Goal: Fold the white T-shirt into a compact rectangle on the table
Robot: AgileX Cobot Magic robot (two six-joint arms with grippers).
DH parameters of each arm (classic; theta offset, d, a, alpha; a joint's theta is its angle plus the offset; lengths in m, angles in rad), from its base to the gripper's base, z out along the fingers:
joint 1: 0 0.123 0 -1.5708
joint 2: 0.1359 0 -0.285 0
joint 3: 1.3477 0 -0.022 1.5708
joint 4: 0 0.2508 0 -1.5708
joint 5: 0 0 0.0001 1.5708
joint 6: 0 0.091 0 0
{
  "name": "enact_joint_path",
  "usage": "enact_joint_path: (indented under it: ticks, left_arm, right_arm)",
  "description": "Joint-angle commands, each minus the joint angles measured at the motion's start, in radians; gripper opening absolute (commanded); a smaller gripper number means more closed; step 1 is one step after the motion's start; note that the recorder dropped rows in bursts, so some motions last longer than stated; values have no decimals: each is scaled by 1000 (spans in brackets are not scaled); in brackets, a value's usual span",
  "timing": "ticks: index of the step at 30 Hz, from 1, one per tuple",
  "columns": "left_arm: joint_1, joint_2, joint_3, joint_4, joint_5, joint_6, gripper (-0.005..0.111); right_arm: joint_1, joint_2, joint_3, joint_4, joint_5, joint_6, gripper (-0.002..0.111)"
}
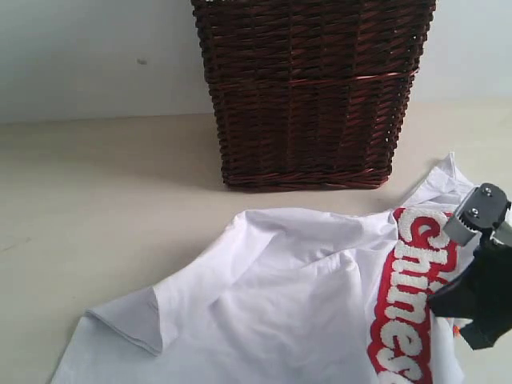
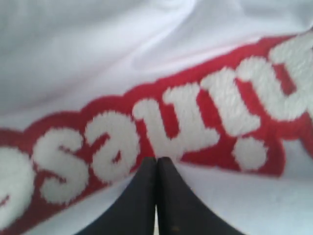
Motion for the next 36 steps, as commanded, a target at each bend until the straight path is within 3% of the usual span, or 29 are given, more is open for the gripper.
enact_joint_path:
  ticks: [1,6,10,12,17,20,25,28,32,36]
  left_arm:
    - [-5,-6,-2,-5,-4,-1,0]
    - [-5,-6,-2,-5,-4,-1,0]
    - [-5,-6,-2,-5,-4,-1,0]
    - [-5,-6,-2,-5,-4,-1,0]
    - [-5,-6,-2,-5,-4,-1,0]
    - [-5,-6,-2,-5,-4,-1,0]
    - [-5,-6,-2,-5,-4,-1,0]
    - [-5,-6,-2,-5,-4,-1,0]
    - [-5,-6,-2,-5,-4,-1,0]
    - [-5,-6,-2,-5,-4,-1,0]
  right_arm:
    - [38,22,1,251,-62,-174,0]
    - [98,80,-1,392,-142,-255,0]
    - [102,37,-1,357,-129,-176,0]
    - [92,-47,-1,214,-135,-67,0]
    - [-1,-179,6,-510,34,315,0]
    - [-48,-150,38,-586,72,265,0]
    - [-47,7,49,-320,-21,101,0]
    - [-47,44,49,49,39,-109,0]
    - [-47,46,49,337,81,-266,0]
    - [-47,83,29,391,-29,-290,0]
